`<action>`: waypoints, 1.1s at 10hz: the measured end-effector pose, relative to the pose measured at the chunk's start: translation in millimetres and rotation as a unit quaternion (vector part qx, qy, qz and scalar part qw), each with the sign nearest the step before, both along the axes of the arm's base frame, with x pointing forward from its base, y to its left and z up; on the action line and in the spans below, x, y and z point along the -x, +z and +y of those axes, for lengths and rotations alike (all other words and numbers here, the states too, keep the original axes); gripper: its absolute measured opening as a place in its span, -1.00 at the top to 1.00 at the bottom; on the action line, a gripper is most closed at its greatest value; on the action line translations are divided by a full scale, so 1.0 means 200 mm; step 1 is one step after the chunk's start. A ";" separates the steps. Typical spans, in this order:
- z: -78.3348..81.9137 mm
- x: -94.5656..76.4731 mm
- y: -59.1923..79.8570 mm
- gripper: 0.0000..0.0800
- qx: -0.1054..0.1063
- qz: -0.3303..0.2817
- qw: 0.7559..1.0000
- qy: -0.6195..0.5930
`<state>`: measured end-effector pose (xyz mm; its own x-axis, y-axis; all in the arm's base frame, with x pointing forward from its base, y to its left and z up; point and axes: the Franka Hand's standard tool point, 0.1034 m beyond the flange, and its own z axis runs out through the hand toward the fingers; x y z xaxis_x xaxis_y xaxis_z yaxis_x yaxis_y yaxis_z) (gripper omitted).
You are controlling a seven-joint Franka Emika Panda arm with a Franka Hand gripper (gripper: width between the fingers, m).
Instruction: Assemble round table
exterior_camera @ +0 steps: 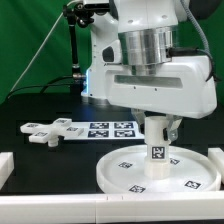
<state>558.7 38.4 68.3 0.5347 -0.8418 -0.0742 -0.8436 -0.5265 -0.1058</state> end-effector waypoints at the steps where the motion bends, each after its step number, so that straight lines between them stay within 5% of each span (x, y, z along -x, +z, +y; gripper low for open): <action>1: 0.00 0.00 0.00 -0.02 -0.010 0.005 0.999 -0.049; 6: 0.02 0.00 -0.01 -0.02 -0.050 0.038 0.955 -0.289; 9: 0.02 0.00 -0.01 -0.02 -0.048 0.032 0.966 -0.253; 10: 0.02 0.00 -0.01 -0.43 -0.047 0.030 0.969 -0.240; 11: 0.02 0.00 -0.01 -0.58 -0.047 0.029 0.970 -0.237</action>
Offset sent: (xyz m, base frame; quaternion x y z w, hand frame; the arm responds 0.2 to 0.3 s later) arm -0.0038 -0.0044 -0.0015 -0.0075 -0.0212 0.3145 0.9490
